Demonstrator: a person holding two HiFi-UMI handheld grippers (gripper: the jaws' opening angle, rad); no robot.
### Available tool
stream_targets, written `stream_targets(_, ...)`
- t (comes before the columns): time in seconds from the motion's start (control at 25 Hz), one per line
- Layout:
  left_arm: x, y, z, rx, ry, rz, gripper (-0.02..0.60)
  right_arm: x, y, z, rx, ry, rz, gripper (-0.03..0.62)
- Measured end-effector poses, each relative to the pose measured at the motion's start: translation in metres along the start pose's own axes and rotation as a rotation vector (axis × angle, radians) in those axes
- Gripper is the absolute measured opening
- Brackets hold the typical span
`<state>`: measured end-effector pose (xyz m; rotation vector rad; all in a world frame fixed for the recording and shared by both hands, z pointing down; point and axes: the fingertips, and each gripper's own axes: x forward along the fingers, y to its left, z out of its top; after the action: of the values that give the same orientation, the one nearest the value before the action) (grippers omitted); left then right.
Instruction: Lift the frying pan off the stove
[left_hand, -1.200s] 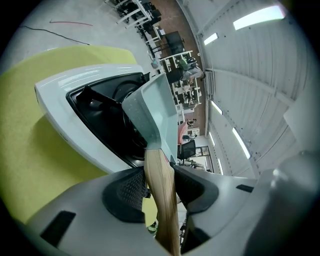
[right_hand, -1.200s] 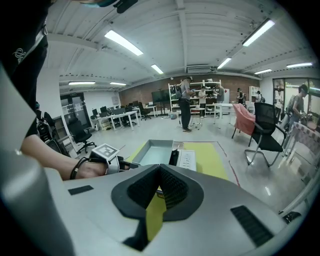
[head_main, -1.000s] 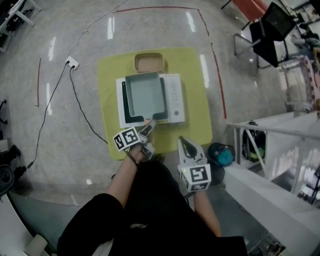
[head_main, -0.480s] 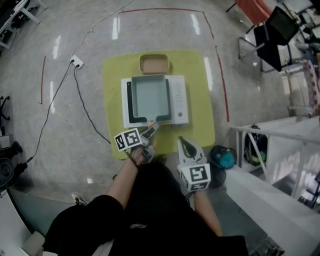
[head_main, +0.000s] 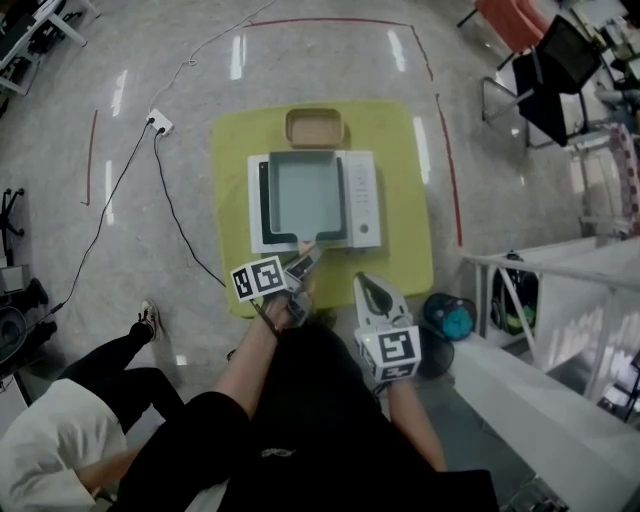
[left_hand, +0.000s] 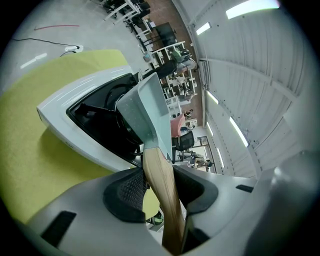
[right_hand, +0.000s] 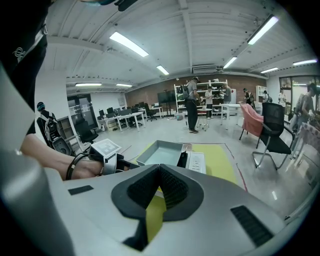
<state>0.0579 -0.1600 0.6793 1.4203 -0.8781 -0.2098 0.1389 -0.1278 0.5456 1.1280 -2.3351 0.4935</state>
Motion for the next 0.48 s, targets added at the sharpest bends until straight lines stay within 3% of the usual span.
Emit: stream_targets(0.48, -0.007, -0.026, 0.004, 0.037, -0.011, -0.042, 0.193, -0.002, 0.004, 0.001, 0.001, -0.009, 0.026, 0.015)
